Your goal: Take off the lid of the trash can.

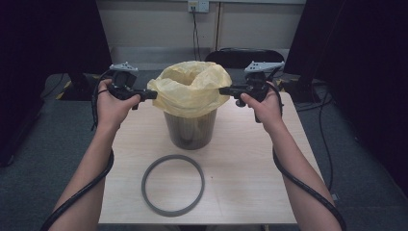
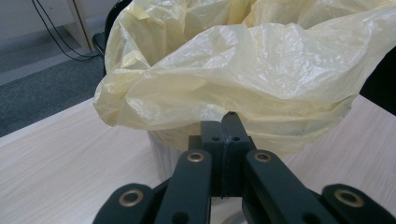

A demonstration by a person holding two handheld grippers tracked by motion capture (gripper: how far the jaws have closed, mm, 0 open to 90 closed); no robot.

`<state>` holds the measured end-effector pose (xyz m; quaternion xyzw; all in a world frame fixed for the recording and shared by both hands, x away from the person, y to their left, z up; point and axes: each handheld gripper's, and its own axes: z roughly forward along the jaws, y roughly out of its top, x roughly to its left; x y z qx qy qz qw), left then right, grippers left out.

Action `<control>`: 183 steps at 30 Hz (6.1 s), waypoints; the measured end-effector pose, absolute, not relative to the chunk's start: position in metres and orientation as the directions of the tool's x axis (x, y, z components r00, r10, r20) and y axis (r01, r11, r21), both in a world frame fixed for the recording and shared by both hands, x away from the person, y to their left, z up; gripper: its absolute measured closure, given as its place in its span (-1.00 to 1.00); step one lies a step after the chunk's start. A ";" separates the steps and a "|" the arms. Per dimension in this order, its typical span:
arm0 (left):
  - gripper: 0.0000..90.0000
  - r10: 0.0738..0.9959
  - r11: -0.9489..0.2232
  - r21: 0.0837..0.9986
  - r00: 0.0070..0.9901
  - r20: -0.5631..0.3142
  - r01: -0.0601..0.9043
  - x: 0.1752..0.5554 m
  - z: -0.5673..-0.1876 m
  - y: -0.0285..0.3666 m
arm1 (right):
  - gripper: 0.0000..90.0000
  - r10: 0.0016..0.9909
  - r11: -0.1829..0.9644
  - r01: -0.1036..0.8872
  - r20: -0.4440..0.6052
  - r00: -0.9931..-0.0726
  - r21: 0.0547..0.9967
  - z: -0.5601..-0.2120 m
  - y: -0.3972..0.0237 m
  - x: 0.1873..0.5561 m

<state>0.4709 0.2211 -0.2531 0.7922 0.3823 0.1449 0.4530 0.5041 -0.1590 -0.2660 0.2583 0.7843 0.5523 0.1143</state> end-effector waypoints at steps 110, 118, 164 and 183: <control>0.97 0.392 -0.474 0.839 0.917 -0.070 0.267 0.559 -0.254 0.176 | 0.94 0.581 0.196 0.308 0.143 -0.801 0.931 -0.216 -0.074 0.542; 1.00 0.431 -0.370 0.874 0.891 -0.141 0.317 0.558 -0.238 0.192 | 0.94 0.585 0.315 0.305 0.069 -0.808 0.899 -0.222 -0.075 0.535; 0.08 0.431 -0.189 0.899 0.856 -0.286 0.396 0.548 -0.233 0.173 | 0.98 0.483 0.392 0.300 0.083 -0.872 0.870 -0.253 -0.061 0.544; -0.64 0.534 -0.290 0.888 0.830 -0.160 0.358 0.517 -0.241 0.199 | 0.98 0.510 0.232 0.311 0.157 -0.846 0.921 -0.258 -0.099 0.536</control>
